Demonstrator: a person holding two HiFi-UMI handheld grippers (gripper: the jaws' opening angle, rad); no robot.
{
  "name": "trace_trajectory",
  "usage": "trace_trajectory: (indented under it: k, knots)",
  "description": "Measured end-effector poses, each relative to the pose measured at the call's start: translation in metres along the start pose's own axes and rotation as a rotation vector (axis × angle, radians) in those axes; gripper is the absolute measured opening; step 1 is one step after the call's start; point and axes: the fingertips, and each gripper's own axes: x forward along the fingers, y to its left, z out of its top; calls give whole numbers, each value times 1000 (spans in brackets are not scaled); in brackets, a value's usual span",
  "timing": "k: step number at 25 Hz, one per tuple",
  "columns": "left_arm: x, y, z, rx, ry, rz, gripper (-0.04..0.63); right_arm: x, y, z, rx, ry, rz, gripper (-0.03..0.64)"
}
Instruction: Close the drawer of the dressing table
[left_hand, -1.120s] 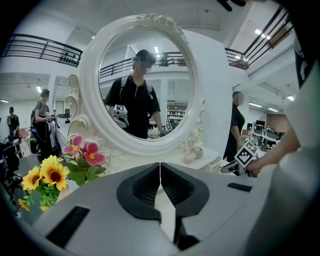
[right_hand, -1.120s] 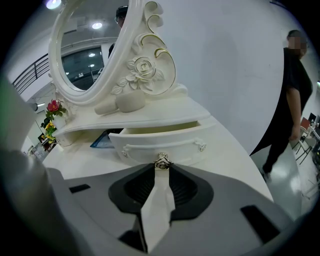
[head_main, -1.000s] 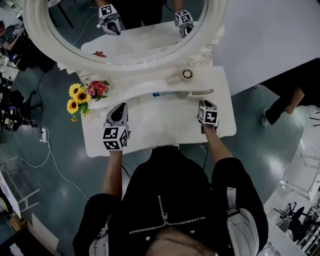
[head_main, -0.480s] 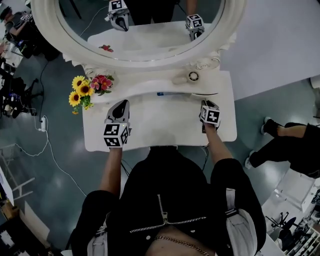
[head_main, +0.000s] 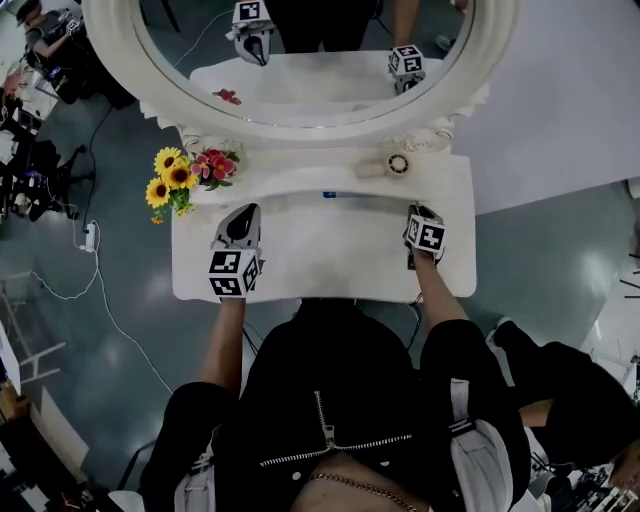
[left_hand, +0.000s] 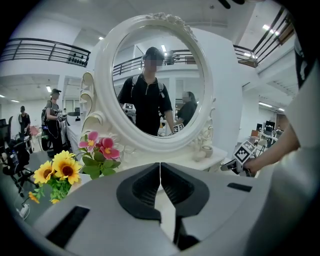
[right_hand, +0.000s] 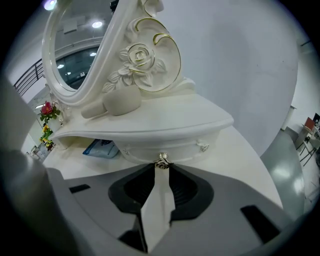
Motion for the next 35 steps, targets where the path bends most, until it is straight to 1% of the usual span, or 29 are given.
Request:
trace_trajectory:
  k: [10,13,16,19,23,25,27,32,35]
  knots:
    - [-7,11,-3,-15,6,27,21,5,-1,5,-4,-9,1,101]
    - [-6,12,-3,-13,4,22,21,5,0,6,-9,-19,-1,107]
    - [-4,10,-1,-10,1,10,21,1,1,4,-3,-22,-13,132]
    - [-1,6,2,-6,-8,-7,21,-13,4,-1,-28,-30,-19,140]
    - [1,2,6,-1,-26,-27,21,-38,19,-2,-77,-93,21,115]
    - [1,-1,8,3,-35,-38,21,-52,29,3,-100,-127,47,75]
    - [-1,-4,10,8,-42,-46,21,-62,40,8,-124,-159,74,66]
    - [-5,-12,16,28,-64,-67,21,-92,76,39,-203,-274,123,11]
    - [-9,-14,22,46,-80,-76,21,-108,97,60,-219,-336,153,6]
